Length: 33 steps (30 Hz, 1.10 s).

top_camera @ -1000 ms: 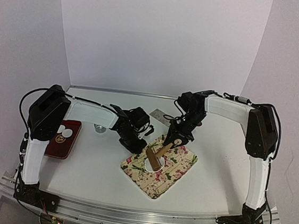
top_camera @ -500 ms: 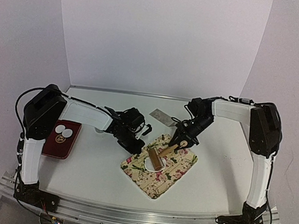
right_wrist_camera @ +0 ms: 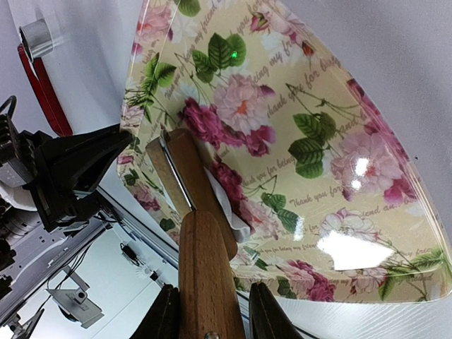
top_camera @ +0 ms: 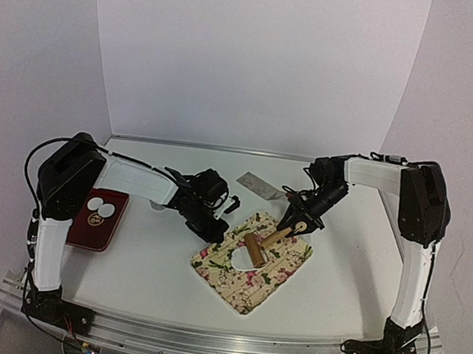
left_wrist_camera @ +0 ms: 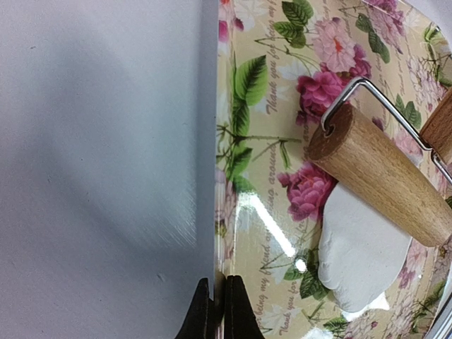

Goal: Roll out the dumpling wrappers from the dough

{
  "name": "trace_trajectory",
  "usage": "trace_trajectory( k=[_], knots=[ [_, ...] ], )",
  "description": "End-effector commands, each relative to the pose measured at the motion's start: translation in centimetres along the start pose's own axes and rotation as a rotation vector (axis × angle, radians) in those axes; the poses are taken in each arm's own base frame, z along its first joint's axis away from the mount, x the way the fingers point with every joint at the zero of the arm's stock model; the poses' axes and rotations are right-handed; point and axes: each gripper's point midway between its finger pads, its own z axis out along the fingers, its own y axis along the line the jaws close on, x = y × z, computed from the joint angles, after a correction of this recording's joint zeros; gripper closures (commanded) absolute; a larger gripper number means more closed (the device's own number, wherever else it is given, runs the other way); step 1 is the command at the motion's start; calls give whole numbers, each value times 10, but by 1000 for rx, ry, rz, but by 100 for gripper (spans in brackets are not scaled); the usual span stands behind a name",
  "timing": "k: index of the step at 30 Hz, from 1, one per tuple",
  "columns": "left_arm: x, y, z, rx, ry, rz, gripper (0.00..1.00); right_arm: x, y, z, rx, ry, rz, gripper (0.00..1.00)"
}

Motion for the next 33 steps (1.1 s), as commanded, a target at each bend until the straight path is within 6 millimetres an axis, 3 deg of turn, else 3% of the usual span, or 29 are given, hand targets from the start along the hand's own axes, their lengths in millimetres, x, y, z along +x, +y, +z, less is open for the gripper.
trace_trajectory(
  k=[1, 33],
  knots=[
    [30, 52, 13, -167, 114, -63, 100, 18, -205, -21, 983, 35, 156, 100],
    [33, 55, 5, -183, 97, -81, 100, 21, -211, -58, 988, -38, 228, 100]
  ],
)
